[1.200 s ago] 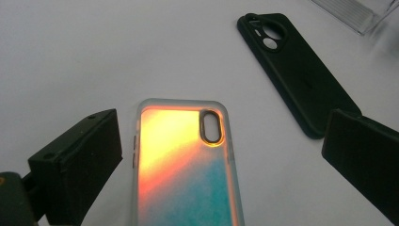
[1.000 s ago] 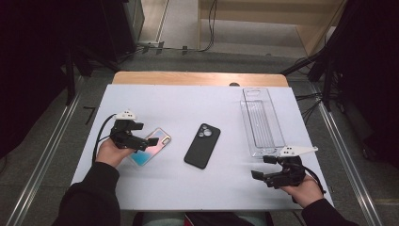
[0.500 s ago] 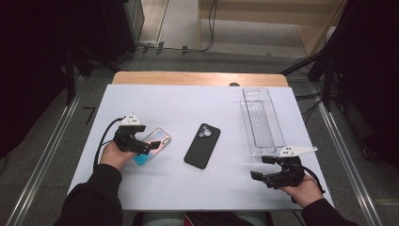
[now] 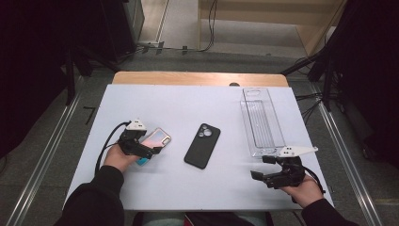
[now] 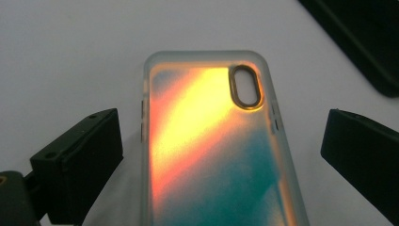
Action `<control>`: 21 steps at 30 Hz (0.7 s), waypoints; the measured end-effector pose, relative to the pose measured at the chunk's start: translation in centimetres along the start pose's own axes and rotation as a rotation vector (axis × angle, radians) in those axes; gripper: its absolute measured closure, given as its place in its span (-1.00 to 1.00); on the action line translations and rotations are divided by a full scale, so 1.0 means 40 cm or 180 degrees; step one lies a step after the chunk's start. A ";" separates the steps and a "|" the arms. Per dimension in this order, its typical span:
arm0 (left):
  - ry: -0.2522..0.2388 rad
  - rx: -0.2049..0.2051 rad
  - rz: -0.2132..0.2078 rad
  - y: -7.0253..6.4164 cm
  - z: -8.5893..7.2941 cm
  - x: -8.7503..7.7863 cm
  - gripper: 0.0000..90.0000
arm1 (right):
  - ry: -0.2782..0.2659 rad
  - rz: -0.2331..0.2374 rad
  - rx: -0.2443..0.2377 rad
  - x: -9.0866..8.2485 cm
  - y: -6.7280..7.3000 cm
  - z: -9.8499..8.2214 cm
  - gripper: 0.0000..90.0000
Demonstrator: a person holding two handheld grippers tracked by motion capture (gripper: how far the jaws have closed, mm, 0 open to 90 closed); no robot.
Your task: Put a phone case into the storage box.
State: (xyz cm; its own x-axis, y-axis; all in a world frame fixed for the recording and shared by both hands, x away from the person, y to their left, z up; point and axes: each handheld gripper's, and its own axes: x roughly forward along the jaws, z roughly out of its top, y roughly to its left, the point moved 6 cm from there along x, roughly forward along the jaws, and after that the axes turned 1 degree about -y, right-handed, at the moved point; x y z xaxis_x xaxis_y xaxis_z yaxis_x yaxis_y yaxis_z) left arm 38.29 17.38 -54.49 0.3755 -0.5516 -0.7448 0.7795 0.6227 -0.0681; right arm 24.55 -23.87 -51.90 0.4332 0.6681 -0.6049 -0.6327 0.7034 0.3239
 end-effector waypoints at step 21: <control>-0.0078 0.0046 0.0408 -0.018 -0.015 0.013 -0.88 | -0.0026 0.0011 0.0007 -0.001 0.001 0.002 -0.73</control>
State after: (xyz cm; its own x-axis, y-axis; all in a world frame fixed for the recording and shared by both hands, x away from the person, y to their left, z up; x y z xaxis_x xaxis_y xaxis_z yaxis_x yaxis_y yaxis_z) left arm 37.63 16.97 -55.24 0.4844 -0.4816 -0.7303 0.7314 0.6810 0.0361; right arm 24.55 -23.86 -51.81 0.4362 0.6724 -0.5980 -0.6328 0.7017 0.3274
